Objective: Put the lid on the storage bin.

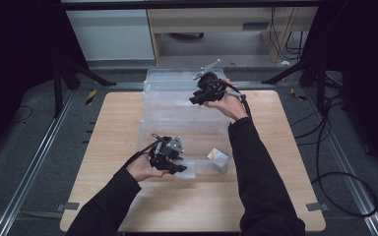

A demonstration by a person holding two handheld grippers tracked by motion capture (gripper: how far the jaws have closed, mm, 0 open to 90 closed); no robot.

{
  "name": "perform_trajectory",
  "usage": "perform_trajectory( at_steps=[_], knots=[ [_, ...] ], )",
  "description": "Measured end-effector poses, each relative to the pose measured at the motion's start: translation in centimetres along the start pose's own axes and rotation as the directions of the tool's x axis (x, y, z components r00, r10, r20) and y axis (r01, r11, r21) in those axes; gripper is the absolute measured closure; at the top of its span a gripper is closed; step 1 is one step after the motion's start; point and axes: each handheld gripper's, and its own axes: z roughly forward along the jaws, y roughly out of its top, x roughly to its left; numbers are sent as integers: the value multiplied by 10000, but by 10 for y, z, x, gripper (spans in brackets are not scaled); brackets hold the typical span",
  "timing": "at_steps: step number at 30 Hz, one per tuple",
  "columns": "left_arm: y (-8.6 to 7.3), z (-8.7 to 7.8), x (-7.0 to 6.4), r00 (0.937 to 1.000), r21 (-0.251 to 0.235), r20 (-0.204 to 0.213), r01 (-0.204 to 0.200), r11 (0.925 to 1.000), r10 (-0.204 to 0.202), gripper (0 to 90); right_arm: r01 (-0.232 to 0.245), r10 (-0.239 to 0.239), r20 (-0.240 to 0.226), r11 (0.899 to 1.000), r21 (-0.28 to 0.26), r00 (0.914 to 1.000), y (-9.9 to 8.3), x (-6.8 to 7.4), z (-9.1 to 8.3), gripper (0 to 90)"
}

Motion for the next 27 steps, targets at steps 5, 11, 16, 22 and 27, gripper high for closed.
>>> perform_trajectory(
  at_steps=[5,11,16,22,27],
  knots=[
    [0,0,0,10000,-1,-2,16,10000,-16,643,251,-243,-426,9995,191,9988,5,-2,5,672],
    [0,0,0,10000,24,24,16,10000,-16,643,391,-356,-648,9978,544,9973,9,-5,7,727],
    [1,0,1,10000,68,44,14,10000,-14,644,551,-480,-913,9956,759,9947,10,-7,6,755],
    [1,0,1,10000,69,16,-11,10000,11,647,277,-173,-1115,9953,923,9936,12,-8,5,757],
    [1,0,1,10000,41,5,-36,10000,36,648,456,-305,-1312,9925,1134,9909,15,-9,6,786]
  ],
)
